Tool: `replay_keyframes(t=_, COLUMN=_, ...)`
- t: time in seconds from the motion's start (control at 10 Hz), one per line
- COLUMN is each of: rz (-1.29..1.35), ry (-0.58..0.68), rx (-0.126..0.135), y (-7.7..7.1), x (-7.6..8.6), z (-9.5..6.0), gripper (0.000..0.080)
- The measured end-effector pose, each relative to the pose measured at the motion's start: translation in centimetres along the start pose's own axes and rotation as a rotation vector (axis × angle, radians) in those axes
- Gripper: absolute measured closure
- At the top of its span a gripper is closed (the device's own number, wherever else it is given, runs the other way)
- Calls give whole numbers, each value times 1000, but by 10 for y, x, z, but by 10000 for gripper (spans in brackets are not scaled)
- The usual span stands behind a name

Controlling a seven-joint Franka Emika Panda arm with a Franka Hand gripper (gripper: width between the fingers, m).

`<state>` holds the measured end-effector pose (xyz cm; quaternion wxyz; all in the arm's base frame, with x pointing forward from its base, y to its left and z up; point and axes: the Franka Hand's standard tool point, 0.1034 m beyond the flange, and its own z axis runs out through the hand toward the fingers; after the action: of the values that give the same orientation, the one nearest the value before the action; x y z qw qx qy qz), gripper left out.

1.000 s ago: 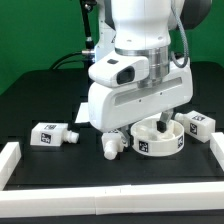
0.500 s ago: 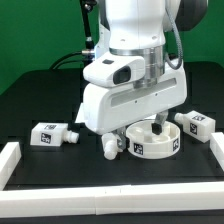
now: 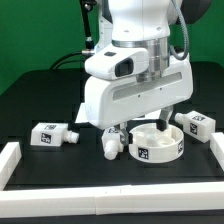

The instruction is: Assemble stool

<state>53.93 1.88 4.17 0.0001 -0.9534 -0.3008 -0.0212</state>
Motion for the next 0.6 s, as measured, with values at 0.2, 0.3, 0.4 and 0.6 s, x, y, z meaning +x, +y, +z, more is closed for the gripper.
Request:
replay_keyframes(t=0.2, rz=-3, ry=-5, rx=1, y=-1, x=-10, z=8, gripper=151)
replay_keyframes(t=0.3, rz=0, ry=-9, rx=3, y=1, x=-13, z=14, gripper=151)
replay_keyframes(t=0.4, rz=3, ry=-10, rx=3, y=3, x=-14, z=20, gripper=151)
replay_keyframes(t=0.6, rz=10, ry=-13, rx=7, y=4, x=-16, z=24, gripper=151)
